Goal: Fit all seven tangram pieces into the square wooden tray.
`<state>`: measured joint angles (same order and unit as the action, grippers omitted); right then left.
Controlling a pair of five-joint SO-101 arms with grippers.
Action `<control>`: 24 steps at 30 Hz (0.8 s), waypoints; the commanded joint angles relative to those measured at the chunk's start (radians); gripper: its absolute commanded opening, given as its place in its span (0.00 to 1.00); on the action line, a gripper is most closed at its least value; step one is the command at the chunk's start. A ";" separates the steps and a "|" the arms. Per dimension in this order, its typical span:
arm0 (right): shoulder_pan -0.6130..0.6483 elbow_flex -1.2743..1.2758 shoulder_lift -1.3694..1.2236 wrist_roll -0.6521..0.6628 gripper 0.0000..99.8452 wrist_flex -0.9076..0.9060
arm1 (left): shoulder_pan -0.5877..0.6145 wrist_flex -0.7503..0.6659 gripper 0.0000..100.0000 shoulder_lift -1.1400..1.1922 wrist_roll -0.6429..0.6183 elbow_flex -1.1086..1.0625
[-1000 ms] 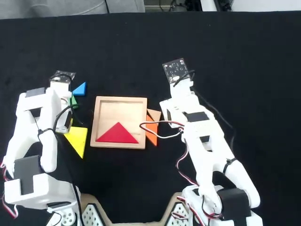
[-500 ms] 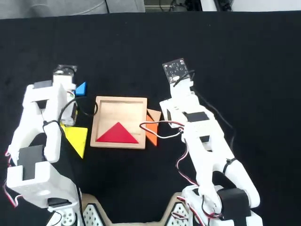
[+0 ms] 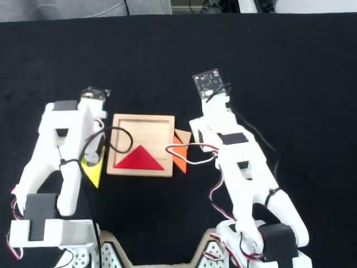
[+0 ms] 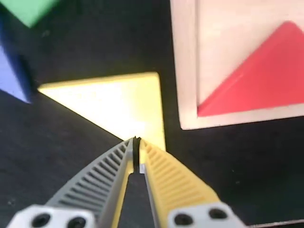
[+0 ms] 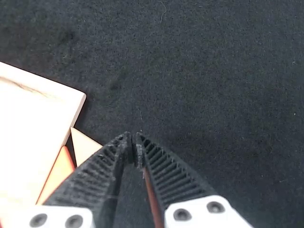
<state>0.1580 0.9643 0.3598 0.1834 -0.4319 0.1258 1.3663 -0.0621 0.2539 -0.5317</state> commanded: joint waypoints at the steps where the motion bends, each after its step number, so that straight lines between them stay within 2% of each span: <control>1: -0.003 -0.007 0.001 0.012 0.02 0.012 | -0.074 0.000 0.08 -0.038 -0.014 -0.056; 3: -0.003 -0.007 0.001 0.012 0.02 0.012 | -0.110 -0.038 0.11 -0.048 -0.015 -0.107; 8: -0.003 -0.007 0.001 0.012 0.02 0.012 | -0.193 -0.115 0.07 -0.049 -0.018 -0.183; 12: -0.003 -0.007 0.001 0.012 0.02 0.012 | -0.193 -0.144 0.07 -0.038 -0.068 -0.191; 17: -0.003 -0.007 0.001 0.012 0.02 0.012 | -0.104 -0.141 0.07 -0.038 -0.051 -0.199; 24: -0.003 -0.005 0.001 0.012 0.02 0.012 | 0.079 -0.152 0.07 -0.038 0.103 -0.188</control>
<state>0.1580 0.9643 0.3598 0.1834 -0.4319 0.1059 1.2329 -0.0760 0.2923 -0.7419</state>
